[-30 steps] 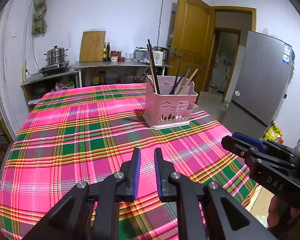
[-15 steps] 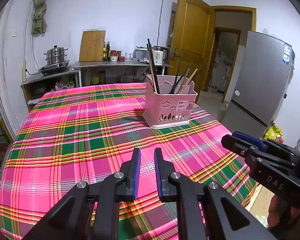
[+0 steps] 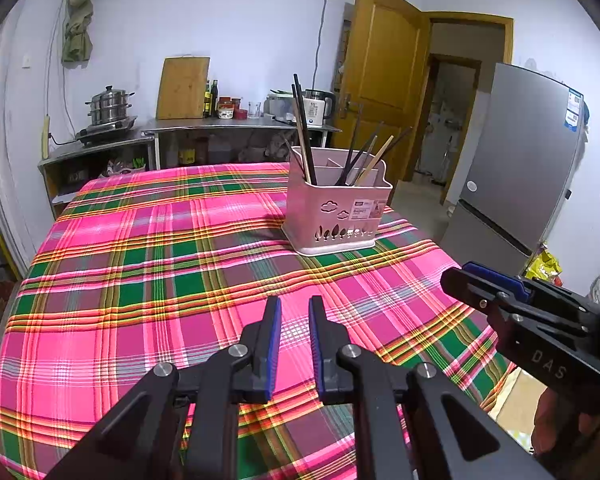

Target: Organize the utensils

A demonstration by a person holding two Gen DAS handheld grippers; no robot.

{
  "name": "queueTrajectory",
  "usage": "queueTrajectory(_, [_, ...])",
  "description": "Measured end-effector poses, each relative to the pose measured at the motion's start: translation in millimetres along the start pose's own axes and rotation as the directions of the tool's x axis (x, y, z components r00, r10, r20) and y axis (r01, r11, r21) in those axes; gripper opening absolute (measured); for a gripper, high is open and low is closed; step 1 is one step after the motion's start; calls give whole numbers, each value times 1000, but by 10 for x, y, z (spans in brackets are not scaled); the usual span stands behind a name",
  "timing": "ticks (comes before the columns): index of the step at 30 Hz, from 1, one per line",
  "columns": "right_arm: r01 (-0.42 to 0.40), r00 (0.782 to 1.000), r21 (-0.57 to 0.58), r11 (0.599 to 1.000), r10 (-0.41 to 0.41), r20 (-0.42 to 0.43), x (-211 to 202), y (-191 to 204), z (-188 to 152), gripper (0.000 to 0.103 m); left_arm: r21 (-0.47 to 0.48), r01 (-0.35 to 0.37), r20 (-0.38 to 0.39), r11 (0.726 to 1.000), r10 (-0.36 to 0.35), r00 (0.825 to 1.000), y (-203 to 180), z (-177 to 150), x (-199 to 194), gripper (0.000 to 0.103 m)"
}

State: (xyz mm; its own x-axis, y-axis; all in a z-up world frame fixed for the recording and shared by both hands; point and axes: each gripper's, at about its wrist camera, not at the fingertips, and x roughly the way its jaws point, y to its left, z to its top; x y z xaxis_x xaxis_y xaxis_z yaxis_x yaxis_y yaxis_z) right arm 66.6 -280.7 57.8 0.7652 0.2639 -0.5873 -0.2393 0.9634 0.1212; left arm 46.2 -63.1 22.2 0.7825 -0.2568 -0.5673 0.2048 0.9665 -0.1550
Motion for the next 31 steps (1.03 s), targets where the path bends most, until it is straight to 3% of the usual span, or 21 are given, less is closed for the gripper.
queueTrajectory(31, [4, 1000, -4, 1000, -4, -8, -1, -10, -24, 30, 5, 2, 8, 1000, -2, 1000, -59, -35, -18, 13])
